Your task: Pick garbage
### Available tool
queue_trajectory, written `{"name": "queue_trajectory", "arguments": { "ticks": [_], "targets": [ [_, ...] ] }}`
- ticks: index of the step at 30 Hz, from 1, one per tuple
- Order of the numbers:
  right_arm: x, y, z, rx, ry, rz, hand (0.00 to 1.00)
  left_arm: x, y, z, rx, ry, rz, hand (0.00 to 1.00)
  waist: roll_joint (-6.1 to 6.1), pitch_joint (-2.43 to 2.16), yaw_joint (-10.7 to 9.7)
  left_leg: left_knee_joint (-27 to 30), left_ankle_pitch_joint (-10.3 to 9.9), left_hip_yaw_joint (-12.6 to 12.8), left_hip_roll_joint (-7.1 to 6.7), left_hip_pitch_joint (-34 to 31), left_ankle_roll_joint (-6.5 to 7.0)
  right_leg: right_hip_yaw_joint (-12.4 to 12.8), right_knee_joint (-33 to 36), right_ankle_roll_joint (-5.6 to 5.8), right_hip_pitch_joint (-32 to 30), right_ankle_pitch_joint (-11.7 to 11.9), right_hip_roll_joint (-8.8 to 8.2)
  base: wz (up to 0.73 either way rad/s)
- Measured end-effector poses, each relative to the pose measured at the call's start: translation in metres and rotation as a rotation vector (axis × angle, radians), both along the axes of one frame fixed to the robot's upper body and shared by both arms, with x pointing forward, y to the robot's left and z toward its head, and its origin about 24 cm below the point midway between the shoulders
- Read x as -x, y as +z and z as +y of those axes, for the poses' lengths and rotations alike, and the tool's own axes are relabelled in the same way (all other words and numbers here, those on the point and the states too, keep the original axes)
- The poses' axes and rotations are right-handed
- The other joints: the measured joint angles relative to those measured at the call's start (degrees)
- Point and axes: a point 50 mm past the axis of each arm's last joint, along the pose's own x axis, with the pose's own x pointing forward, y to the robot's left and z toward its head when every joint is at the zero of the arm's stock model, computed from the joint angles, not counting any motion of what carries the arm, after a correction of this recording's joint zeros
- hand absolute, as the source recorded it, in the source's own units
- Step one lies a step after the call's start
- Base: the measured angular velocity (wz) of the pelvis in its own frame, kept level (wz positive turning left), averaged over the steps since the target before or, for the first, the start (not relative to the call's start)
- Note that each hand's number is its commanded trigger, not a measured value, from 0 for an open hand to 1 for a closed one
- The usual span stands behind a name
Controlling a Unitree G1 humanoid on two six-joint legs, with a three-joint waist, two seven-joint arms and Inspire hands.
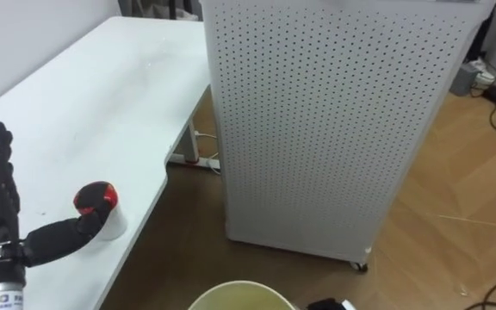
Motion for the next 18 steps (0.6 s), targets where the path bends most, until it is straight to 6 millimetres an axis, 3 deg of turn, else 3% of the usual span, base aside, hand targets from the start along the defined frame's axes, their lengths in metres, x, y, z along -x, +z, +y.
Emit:
{"name": "queue_trajectory", "arguments": {
  "ticks": [8, 18],
  "targets": [
    [0.0009, -0.0004, 0.0, 0.0, 0.008, 0.004, 1.0, 0.0001, -0.0004, -0.0016, 0.003, 0.003, -0.003, 0.0, -0.35, 0.21, -0.3, -0.1, 0.0, -0.5, 0.06, 0.0, -0.03, -2.2, 0.6, -0.01, -0.2, 0.0, -0.01, 0.01],
    [0.0038, -0.0035, 0.0091, -0.013, 0.052, 0.026, 1.0, -0.0006, -0.0089, -0.0083, -0.001, -0.06, 0.053, 0.0, -1.21, 0.47, -0.1, 0.0, 0.0, -0.4, 0.1, 0.2, -0.03, -2.4, 0.6, -0.01, -0.1, 0.0, -0.09, 0.0]
  ]
}}
